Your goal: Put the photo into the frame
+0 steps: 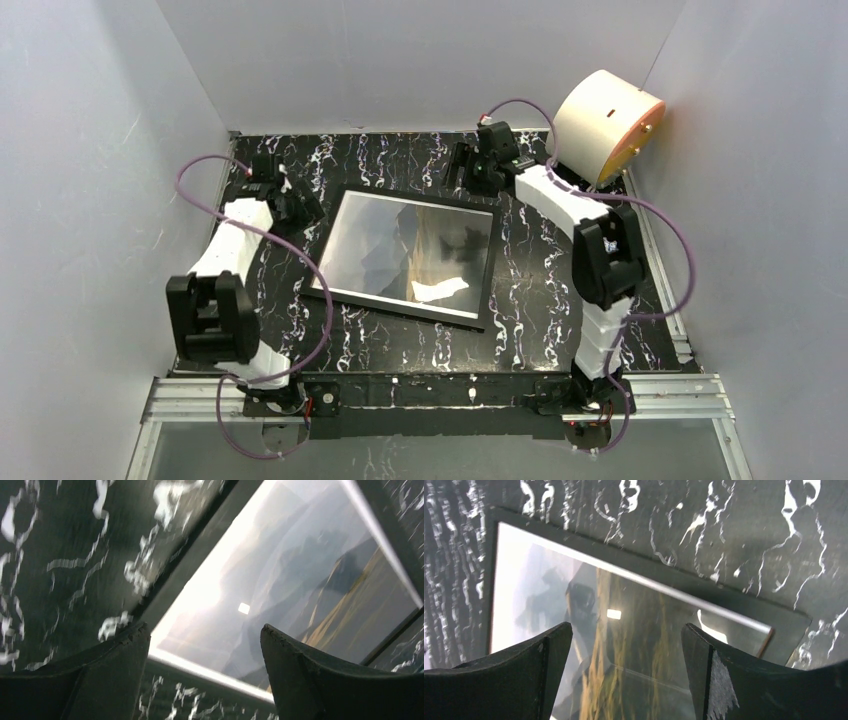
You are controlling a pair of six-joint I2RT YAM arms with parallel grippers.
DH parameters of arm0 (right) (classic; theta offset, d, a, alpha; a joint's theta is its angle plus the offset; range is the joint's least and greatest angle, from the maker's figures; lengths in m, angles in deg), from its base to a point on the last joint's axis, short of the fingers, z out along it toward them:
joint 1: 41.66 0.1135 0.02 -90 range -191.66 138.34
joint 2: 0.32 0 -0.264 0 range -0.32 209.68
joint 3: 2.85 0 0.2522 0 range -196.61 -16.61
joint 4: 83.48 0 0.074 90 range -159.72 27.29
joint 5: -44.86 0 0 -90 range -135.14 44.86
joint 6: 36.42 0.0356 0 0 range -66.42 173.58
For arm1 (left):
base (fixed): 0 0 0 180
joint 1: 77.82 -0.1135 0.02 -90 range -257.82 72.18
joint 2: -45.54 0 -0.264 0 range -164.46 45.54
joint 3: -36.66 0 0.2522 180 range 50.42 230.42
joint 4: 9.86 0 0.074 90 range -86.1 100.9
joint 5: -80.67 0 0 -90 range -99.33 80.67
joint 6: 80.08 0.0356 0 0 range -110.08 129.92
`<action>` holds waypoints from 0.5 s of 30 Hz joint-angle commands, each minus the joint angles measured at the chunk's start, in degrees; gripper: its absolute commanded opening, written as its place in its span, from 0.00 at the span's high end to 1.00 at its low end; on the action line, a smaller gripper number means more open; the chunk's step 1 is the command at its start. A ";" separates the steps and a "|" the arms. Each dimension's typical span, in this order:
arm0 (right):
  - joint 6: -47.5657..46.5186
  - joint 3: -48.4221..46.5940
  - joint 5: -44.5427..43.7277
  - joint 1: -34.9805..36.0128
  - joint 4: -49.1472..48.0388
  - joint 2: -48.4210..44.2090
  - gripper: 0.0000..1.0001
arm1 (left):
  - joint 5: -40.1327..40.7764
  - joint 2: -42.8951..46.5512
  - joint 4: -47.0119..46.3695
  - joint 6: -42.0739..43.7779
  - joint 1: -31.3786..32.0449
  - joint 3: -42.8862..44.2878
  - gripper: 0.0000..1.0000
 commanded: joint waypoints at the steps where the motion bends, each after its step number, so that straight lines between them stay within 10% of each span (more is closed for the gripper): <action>1: -4.15 -11.11 2.46 -2.15 2.30 7.29 0.12 | 1.65 8.64 12.13 -2.82 0.01 -6.55 0.21; 15: -6.84 -22.50 8.04 -6.59 4.02 20.55 0.11 | -2.73 16.44 11.51 -10.25 4.16 -25.88 0.23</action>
